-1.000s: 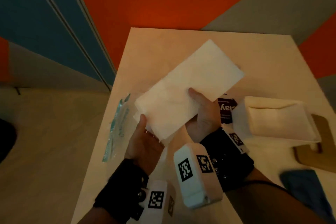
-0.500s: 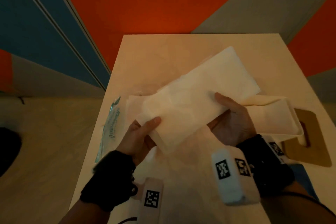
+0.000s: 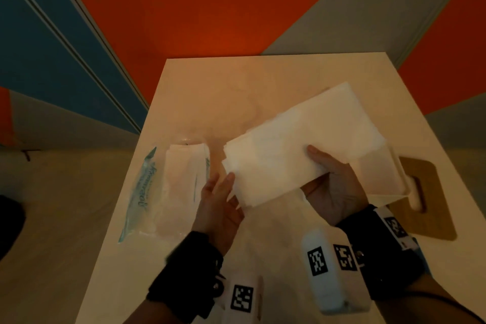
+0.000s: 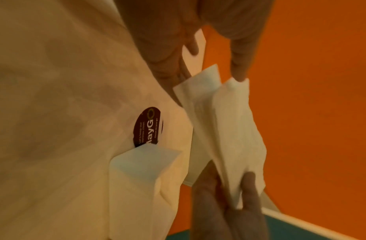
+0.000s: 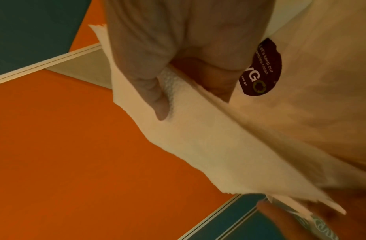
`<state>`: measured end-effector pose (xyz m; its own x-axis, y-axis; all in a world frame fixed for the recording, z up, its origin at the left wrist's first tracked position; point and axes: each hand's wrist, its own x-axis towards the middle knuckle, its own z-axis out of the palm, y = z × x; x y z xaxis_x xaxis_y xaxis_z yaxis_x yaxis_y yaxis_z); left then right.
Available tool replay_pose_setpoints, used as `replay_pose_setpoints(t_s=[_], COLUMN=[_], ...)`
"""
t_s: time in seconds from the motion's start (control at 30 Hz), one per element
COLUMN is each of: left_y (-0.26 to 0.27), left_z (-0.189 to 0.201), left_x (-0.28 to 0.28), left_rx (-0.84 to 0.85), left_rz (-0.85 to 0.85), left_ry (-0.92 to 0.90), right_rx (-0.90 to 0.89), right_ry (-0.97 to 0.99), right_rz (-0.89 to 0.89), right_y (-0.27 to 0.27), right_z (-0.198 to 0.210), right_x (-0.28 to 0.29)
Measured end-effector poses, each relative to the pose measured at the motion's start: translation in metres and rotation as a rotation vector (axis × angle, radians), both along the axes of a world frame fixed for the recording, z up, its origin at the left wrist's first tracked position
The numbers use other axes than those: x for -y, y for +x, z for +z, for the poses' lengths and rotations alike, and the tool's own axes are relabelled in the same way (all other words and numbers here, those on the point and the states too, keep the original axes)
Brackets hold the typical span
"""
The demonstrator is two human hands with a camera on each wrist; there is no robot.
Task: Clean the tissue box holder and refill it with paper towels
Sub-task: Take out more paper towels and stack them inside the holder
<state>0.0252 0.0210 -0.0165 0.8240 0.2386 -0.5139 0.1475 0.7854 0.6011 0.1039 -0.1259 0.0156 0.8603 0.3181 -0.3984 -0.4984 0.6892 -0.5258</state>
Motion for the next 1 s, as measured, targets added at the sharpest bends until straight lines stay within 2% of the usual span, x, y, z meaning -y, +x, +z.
replay_pose_setpoints(t_s=[0.1,0.4,0.7,0.77,0.9,1.0], left_y=[0.004,0.028,0.044,0.048,0.054,0.067], left_z=[0.0,0.017,0.024,0.027,0.029,0.027], left_x=[0.021,0.051,0.056,0.057,0.064,0.069], left_rx=[-0.031,-0.049,0.049,0.053,0.032,-0.018], left_rz=[0.12,-0.186,-0.123,-0.117,-0.141,-0.154], left_ry=[0.096,0.155,0.495,0.548,0.686,0.95], right_rx=[0.007,0.089,0.155,0.163,0.203,0.278], right_ry=[0.005,0.012,-0.048,-0.147,-0.499,-0.872], right_rz=[-0.047,-0.081,-0.015,0.018,0.149,0.261], right_y=[0.001,0.004,0.024,0.031,0.042,0.053], right_z=[-0.002,-0.008,-0.004,0.001,0.009,0.01], right_x=[0.009,0.044,0.102,0.115,0.131,0.144])
